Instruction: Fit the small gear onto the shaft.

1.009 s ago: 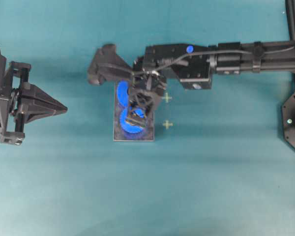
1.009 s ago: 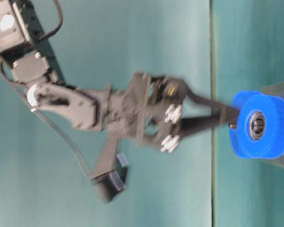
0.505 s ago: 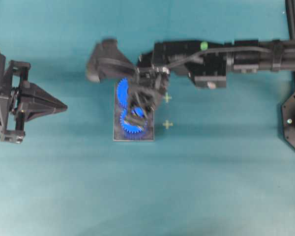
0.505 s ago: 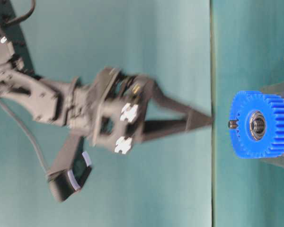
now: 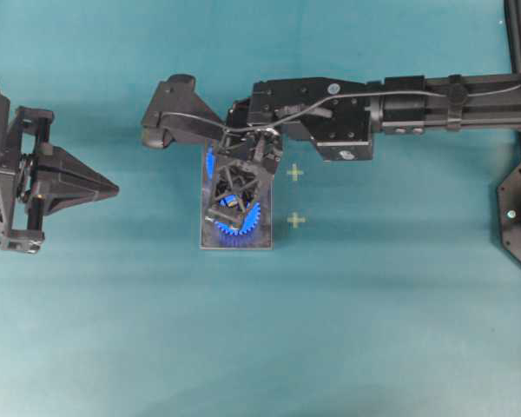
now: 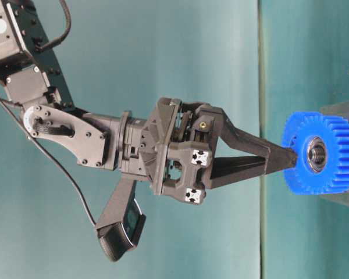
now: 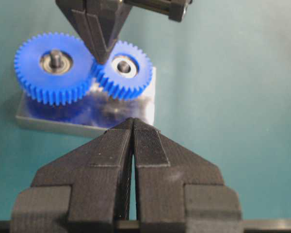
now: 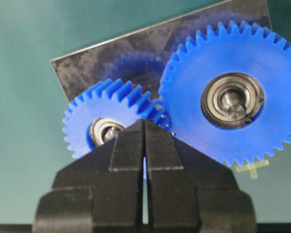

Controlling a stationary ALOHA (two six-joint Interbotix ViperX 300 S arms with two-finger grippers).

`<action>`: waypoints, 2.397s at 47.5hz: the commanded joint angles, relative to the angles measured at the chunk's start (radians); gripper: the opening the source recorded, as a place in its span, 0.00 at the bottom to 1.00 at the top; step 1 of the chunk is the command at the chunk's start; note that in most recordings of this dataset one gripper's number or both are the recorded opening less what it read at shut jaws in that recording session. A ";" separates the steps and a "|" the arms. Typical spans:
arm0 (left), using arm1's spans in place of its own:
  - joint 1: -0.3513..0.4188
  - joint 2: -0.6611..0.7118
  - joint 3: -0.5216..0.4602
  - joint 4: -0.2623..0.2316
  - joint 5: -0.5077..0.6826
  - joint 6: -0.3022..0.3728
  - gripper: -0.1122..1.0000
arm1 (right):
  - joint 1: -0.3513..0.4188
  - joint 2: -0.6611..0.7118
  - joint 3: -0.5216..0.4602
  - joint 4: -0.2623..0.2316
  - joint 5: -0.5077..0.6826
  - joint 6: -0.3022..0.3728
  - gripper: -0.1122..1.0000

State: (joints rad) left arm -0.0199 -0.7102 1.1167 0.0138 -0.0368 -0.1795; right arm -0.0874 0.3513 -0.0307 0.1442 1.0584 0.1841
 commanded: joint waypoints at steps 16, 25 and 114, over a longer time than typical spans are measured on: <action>0.002 -0.005 -0.011 0.003 -0.009 -0.002 0.10 | 0.054 -0.083 0.160 0.046 0.017 0.011 0.10; 0.002 -0.011 -0.008 0.003 -0.011 -0.002 0.10 | 0.066 -0.172 0.150 0.032 -0.011 0.078 0.10; 0.002 -0.040 0.003 0.003 -0.011 -0.003 0.10 | 0.009 -0.066 0.037 -0.072 0.002 0.086 0.10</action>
State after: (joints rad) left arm -0.0199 -0.7501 1.1290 0.0138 -0.0383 -0.1825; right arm -0.0828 0.3267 0.0414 0.0690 1.0646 0.2562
